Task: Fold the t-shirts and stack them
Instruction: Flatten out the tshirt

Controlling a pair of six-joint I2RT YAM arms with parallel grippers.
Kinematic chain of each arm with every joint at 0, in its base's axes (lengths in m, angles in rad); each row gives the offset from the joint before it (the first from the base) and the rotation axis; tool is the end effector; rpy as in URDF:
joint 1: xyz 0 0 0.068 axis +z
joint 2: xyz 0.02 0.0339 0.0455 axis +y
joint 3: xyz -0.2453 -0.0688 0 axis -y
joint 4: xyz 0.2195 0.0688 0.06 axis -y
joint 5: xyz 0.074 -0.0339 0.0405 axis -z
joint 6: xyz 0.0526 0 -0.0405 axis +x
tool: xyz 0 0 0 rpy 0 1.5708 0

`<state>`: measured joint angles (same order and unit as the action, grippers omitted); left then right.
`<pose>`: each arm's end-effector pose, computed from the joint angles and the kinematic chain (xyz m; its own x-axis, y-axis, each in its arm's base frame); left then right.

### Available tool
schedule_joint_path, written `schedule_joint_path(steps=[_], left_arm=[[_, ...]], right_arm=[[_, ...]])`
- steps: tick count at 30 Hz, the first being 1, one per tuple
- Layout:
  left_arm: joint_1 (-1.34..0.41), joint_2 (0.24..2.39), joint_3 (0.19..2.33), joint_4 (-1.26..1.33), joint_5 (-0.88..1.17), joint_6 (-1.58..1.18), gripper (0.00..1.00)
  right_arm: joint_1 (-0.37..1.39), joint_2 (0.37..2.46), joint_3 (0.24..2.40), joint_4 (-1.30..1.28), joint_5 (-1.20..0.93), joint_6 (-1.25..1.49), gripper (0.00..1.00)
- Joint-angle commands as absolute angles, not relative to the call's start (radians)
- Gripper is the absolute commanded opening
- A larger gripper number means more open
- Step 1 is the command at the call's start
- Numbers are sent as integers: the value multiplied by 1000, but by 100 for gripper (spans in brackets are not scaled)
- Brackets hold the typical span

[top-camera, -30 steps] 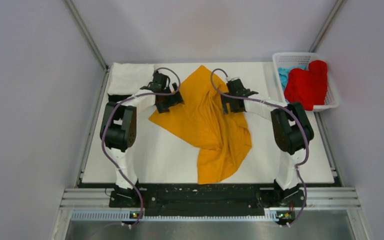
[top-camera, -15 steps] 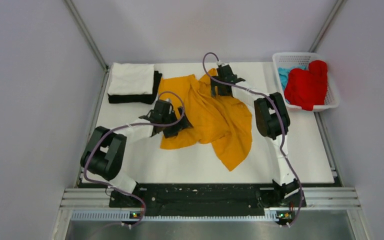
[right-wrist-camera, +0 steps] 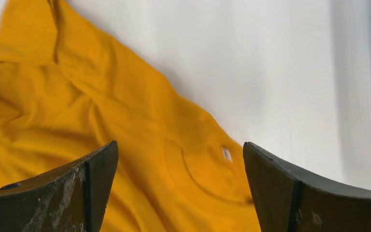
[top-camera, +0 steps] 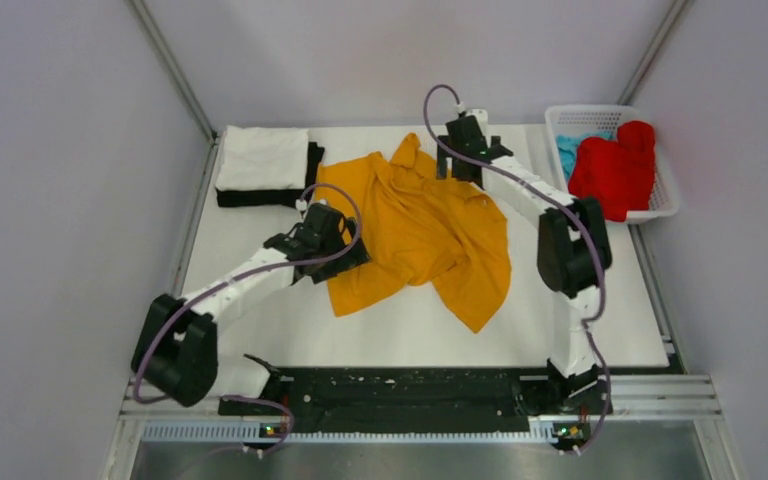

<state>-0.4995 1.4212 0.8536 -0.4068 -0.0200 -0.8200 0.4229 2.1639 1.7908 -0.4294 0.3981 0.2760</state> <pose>0.2392 -0.1293 0.1839 -0.8384 -0.3753 -0.3953 -0.2110 0.8922 -0.3994 0.4356 0.1737 0.2047 -0.6671 -0.0248 -0.7446 0.0511 0.9956 -0.0788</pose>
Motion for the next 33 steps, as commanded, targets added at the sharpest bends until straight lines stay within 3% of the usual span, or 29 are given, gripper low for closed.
schedule_joint_path(steps=[1, 6, 11, 20, 25, 28, 31, 33], left_arm=[[-535, 1217, 788, -537, -131, -850, 99], [-588, 1155, 670, -642, -160, -882, 98], [-620, 1136, 574, -563, -119, -899, 93], [-624, 1254, 577, -473, -165, -895, 70], [-623, 1365, 606, -439, -182, -894, 64], [-626, 1433, 636, -413, -153, -875, 50], [-644, 1479, 651, -407, -144, -875, 27], [-666, 1488, 651, -418, -171, -888, 22]], right_arm=[[421, 1714, 1484, -403, 447, 412, 99], [518, 1311, 1004, -442, 424, 547, 99], [730, 1122, 736, -517, 351, 698, 99], [790, 1047, 601, -551, 327, 785, 99], [790, 992, 579, -552, 331, 797, 98], [792, 975, 564, -556, 333, 803, 99], [792, 968, 561, -582, 346, 812, 98], [790, 967, 564, -599, 359, 818, 98]])
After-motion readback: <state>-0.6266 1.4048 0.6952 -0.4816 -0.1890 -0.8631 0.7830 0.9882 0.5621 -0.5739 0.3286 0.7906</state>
